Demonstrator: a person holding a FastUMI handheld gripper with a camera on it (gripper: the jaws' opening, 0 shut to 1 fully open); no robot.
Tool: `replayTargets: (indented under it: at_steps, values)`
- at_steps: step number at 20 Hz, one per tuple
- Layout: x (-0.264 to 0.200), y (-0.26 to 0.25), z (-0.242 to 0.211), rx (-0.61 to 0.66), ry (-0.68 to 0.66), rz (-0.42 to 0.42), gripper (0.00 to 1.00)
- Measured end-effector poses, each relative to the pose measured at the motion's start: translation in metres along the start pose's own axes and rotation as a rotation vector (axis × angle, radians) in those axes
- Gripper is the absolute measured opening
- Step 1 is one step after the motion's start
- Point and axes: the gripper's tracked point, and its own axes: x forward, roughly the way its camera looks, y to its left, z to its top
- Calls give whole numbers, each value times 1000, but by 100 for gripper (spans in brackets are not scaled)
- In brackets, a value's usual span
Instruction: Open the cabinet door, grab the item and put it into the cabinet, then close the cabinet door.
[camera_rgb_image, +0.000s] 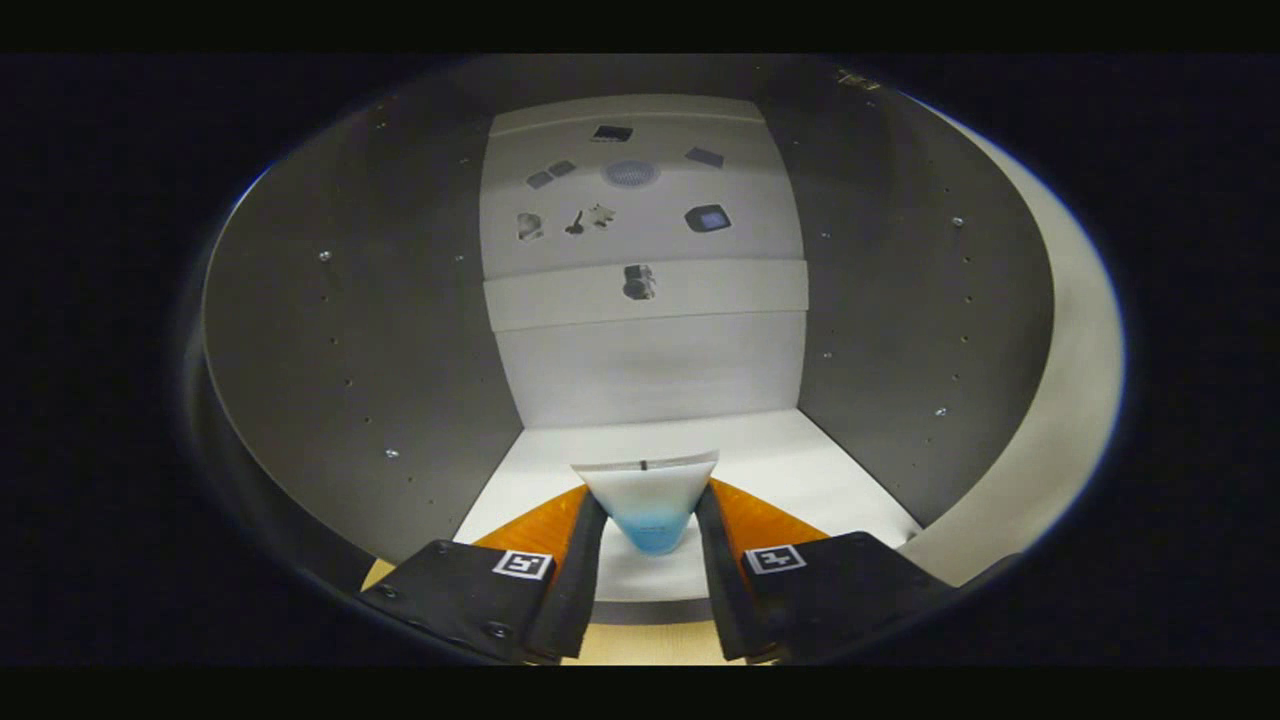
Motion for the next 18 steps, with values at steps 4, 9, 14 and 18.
replayTargets:
  at_steps: [4,9,14,18]
  values:
    - [10,5,-5,-40,43,-7,56]
    - [22,5,-1,-58,23,-24,59]
    - [27,6,-4,-47,24,-21,62]
    - [24,13,-6,-34,25,4,80]
